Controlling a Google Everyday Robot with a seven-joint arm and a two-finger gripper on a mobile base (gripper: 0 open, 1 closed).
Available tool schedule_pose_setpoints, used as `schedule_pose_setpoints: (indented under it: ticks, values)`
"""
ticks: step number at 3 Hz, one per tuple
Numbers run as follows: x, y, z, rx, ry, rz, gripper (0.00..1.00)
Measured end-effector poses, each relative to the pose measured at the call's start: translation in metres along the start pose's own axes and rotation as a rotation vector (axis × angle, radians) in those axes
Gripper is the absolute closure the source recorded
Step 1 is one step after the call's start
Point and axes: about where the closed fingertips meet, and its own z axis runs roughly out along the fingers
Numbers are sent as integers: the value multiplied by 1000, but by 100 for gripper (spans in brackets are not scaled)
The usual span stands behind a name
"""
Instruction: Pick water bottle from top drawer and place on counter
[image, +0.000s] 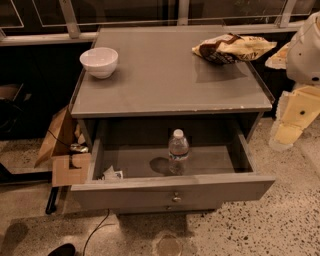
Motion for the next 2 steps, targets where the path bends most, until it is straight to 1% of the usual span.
schedule_pose_setpoints:
  ticks: [1,2]
  values:
    - [0,0,0,0,0,0,0]
    - [0,0,0,0,0,0,19]
